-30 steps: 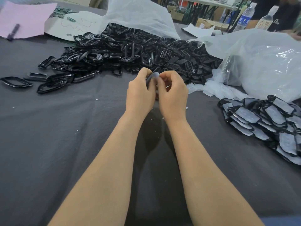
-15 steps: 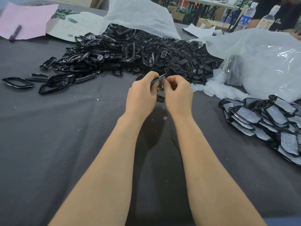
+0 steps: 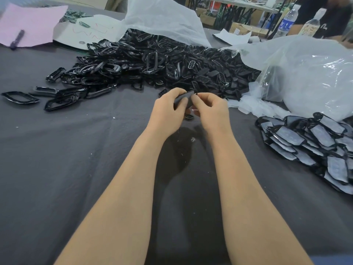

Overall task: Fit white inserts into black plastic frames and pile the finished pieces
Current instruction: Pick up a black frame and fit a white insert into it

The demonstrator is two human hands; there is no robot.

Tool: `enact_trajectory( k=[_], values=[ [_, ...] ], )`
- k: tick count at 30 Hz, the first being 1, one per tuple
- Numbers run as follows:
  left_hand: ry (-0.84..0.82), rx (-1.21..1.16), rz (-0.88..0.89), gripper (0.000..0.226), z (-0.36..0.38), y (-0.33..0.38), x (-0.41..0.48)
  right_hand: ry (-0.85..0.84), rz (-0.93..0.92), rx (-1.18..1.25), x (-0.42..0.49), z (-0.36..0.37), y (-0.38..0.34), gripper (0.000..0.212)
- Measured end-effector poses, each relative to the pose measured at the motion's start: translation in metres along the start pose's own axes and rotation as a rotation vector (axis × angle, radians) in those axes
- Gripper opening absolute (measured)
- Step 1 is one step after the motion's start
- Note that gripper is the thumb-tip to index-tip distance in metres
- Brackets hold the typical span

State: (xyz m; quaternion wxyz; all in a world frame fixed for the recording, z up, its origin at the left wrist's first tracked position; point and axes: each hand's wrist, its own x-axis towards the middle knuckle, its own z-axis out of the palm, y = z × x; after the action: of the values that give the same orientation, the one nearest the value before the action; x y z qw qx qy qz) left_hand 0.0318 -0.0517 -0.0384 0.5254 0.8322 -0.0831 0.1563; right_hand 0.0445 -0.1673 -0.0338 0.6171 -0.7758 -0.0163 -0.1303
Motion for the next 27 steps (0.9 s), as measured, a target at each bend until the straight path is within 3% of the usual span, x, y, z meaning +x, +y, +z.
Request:
enact_trajectory(
  k=[8,17,27],
  values=[
    [0.041,0.051,-0.047,0.008,0.0046,-0.0033,0.0016,-0.005,-0.027,-0.169,0.0023,0.0051,0.0039,0.01],
    [0.054,-0.011,-0.068,0.012,0.0024,0.0,0.0009,-0.004,0.0,0.033,-0.0011,0.0061,0.0014,0.004],
    [0.08,-0.079,-0.132,0.015,0.0043,0.0008,0.001,0.024,-0.045,-0.028,0.0,0.007,0.0032,0.005]
  ],
)
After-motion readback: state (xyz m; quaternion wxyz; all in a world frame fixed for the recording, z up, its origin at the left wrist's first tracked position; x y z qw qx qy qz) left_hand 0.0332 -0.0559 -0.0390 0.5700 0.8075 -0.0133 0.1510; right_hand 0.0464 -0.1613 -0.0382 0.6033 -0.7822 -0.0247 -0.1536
